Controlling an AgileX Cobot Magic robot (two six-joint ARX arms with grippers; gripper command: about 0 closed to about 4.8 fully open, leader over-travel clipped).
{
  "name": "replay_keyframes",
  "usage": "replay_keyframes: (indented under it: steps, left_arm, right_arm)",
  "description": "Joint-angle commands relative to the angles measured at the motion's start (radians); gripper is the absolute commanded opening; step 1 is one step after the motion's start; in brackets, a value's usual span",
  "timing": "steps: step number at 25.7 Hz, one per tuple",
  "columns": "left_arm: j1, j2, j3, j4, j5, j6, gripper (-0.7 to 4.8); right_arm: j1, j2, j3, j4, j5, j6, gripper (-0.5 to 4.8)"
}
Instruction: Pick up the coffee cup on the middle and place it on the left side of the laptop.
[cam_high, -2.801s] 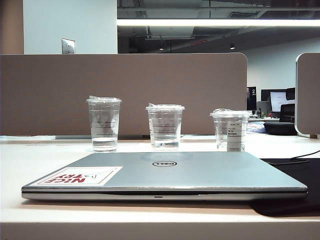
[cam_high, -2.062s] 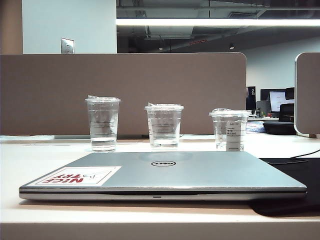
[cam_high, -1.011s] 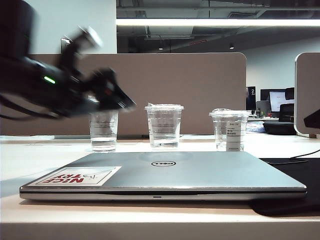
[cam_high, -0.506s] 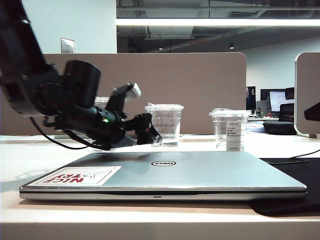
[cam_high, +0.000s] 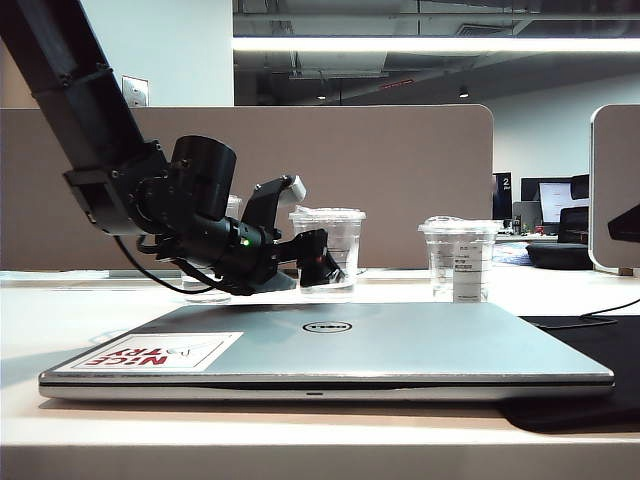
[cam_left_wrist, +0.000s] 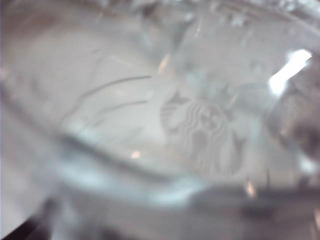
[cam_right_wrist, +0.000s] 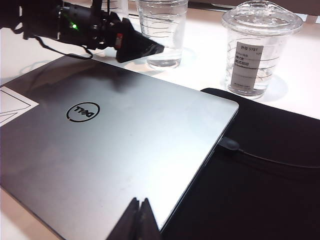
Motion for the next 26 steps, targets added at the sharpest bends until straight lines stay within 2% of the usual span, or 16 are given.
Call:
replay_keyframes:
  steps: [1,13,18,22,26]
  left_arm:
    - [-0.001,0.024,0.041,0.011,0.056,-0.025,4.79]
    - [-0.009,0.077,0.076,0.080,0.075,-0.024,4.79]
    - [-0.009,0.077,0.076,0.161,0.077,-0.024,4.79]
    - [-0.009,0.077,0.076,0.162,0.075,-0.024,4.01]
    - [-0.009,0.077,0.076,0.161,0.077,-0.024,3.93]
  right_arm:
    - [0.001,0.000,-0.004,0.017,0.000,0.002,-0.05]
    - [0.002,0.000,-0.004,0.017,0.000,0.002,-0.05]
    - [0.002,0.000,-0.004,0.017,0.000,0.002,-0.05]
    - [0.002,0.000,-0.004,0.017,0.000,0.002,-0.05]
    - [0.002,0.000,-0.004,0.017,0.000,0.002,-0.05]
